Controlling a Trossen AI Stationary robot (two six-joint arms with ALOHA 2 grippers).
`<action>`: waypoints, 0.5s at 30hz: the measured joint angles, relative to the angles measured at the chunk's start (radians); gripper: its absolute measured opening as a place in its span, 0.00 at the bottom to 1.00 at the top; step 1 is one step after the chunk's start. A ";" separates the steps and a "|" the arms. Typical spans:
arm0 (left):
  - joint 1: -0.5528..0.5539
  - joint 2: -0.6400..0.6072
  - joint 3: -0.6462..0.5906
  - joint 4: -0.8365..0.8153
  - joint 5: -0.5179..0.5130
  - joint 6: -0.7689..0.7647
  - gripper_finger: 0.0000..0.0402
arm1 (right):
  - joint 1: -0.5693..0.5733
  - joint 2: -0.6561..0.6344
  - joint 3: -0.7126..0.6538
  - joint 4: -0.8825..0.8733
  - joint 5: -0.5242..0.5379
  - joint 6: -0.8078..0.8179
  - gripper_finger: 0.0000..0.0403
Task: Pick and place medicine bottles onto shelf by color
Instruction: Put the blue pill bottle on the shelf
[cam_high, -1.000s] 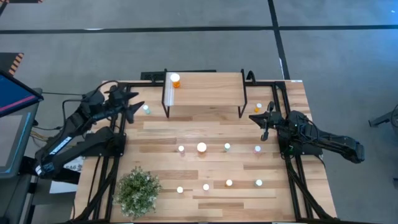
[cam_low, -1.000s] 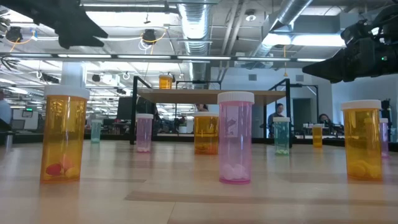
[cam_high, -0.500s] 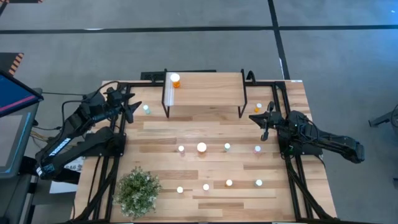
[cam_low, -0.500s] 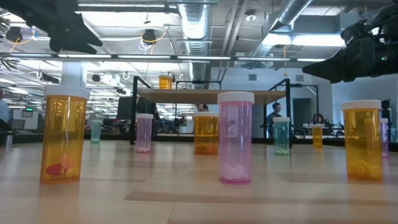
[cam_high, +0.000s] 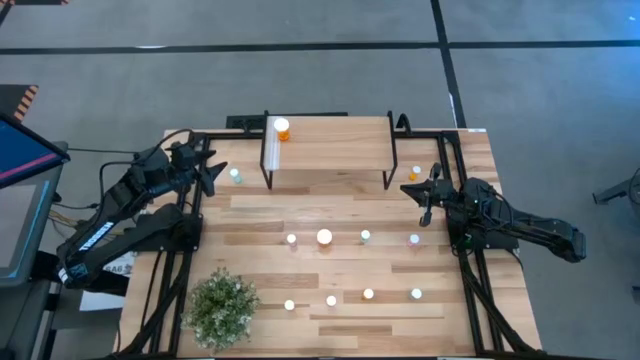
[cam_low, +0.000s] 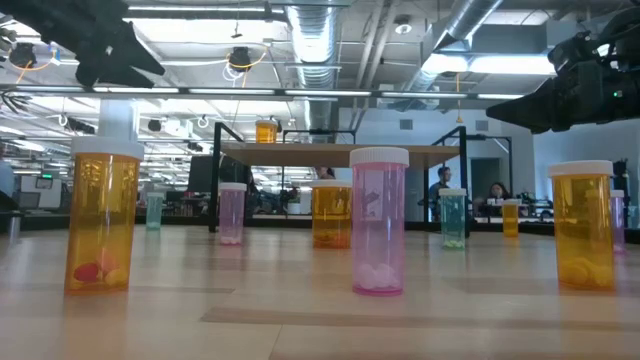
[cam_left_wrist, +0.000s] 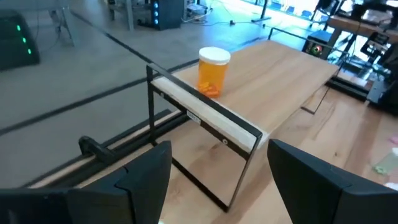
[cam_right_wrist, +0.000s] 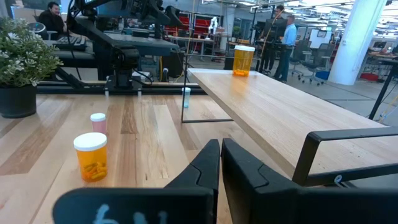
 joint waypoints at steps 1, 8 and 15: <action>0.000 0.000 0.000 -0.010 -0.012 -0.016 0.63 | 0.000 0.000 0.000 0.000 0.000 0.000 0.11; 0.000 0.061 0.001 -0.049 -0.104 -0.081 0.63 | 0.000 0.000 0.000 0.000 0.000 0.000 0.11; 0.000 0.221 0.000 -0.052 -0.104 -0.090 0.63 | 0.000 0.000 0.000 0.000 0.000 0.000 0.11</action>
